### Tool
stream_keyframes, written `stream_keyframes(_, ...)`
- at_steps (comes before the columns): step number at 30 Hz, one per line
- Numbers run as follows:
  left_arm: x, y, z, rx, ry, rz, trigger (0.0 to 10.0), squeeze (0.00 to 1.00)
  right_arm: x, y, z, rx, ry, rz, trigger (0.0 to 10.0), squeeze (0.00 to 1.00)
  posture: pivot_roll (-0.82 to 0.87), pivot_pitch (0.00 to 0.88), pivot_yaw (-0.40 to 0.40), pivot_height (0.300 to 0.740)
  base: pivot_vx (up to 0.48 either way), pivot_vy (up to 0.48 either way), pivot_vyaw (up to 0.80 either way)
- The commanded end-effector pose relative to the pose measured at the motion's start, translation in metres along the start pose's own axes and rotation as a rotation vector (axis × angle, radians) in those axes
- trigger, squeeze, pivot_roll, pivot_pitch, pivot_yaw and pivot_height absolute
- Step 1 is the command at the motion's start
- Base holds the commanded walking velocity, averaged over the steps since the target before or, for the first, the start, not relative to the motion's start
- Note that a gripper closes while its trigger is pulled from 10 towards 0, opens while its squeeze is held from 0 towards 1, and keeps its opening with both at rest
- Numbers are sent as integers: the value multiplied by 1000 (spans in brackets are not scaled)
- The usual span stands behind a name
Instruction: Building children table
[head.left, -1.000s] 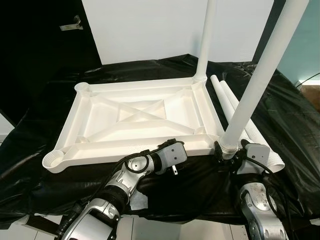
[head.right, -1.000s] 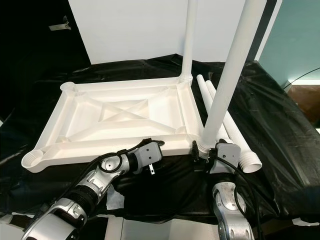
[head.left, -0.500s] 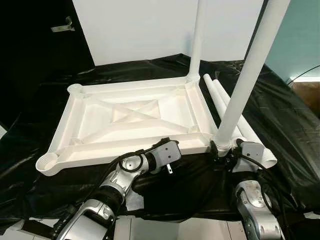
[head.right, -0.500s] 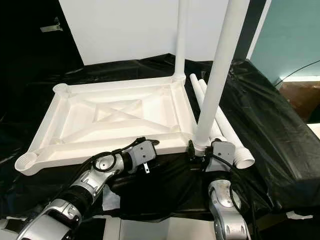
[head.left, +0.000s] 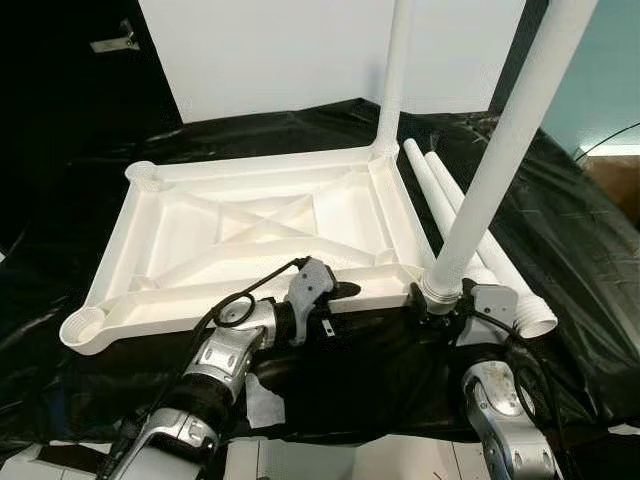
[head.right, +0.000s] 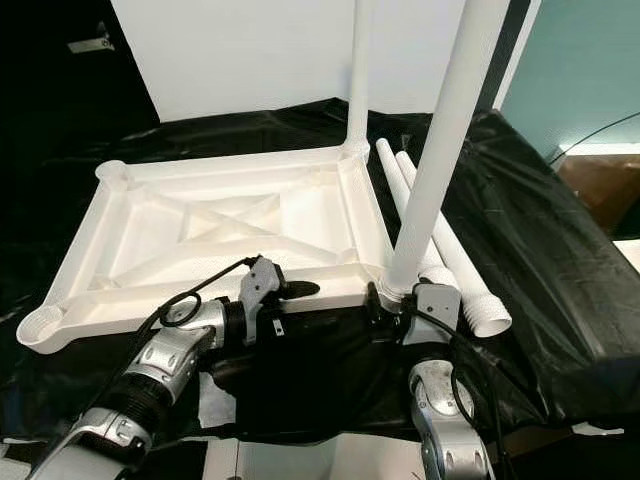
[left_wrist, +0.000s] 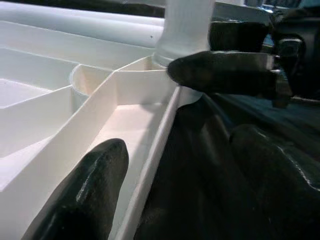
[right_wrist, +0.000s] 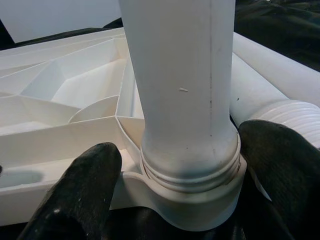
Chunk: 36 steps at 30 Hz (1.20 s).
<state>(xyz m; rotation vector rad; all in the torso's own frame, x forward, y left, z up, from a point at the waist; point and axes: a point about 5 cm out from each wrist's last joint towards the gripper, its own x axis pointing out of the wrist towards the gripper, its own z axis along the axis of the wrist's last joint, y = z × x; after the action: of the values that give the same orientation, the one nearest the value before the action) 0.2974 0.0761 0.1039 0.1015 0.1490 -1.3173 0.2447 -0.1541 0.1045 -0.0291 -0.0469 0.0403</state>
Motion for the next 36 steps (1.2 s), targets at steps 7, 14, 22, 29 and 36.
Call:
stream_keyframes(7,-19,-5,-10,-52,42,-119,10000,0,-2,6,-12,10,70,25,9765,0,-91,13,24,740,0,0,0)
stream_keyframes(14,-29,-3,-1,-71,11,-135,10000,0,-2,8,-12,9,79,44,4706,0,-95,11,24,740,0,0,0)
stream_keyframes(22,-33,-3,0,-103,15,-132,10000,0,-8,22,-15,3,146,199,3451,0,-107,17,25,740,0,0,0)
stream_keyframes(29,-38,-11,0,-111,41,-201,10000,0,-10,18,-19,0,173,192,3216,0,-110,22,25,740,0,0,0)
stream_keyframes(36,-39,-19,-21,-102,184,-227,10000,0,-11,18,-22,3,212,209,10000,0,-112,23,27,740,0,0,0)
